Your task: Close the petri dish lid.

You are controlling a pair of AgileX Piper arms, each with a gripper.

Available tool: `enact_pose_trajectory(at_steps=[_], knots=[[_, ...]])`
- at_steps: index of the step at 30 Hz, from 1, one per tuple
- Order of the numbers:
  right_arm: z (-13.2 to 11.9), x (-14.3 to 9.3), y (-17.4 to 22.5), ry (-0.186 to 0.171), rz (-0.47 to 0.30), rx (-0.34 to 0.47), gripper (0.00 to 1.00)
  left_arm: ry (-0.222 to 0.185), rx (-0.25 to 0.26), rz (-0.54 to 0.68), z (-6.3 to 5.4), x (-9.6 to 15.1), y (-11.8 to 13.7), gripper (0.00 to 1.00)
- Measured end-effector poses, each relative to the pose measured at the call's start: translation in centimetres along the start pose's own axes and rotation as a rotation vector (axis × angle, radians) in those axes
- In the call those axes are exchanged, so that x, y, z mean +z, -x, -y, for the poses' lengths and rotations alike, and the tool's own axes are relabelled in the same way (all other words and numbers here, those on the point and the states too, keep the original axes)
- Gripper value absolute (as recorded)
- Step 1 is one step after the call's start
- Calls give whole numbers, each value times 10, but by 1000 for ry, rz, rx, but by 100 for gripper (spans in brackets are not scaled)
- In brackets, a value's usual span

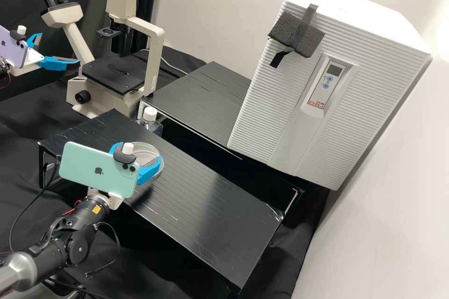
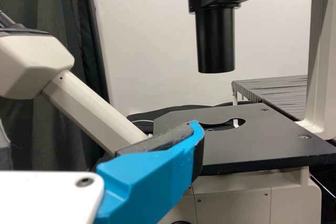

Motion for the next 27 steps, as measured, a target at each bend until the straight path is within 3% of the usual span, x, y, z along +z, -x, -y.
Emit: enact_pose_trajectory(at_steps=[4,9,18,21,27], knots=[[3,0,-7,2,-4,-17,0,0,0,0,0,0,0,100],[8,1,-18,-19,10,-1,0,0,0,0,0,0,0,100],[23,-7,-29,-83,67,130,0,0,0,0,0,0,0,100],[31,-7,-30,-75,103,158,0,0,0,0,0,0,0,100],[32,-6,-29,-95,133,183,0,0,0,0,0,0,0,100]])
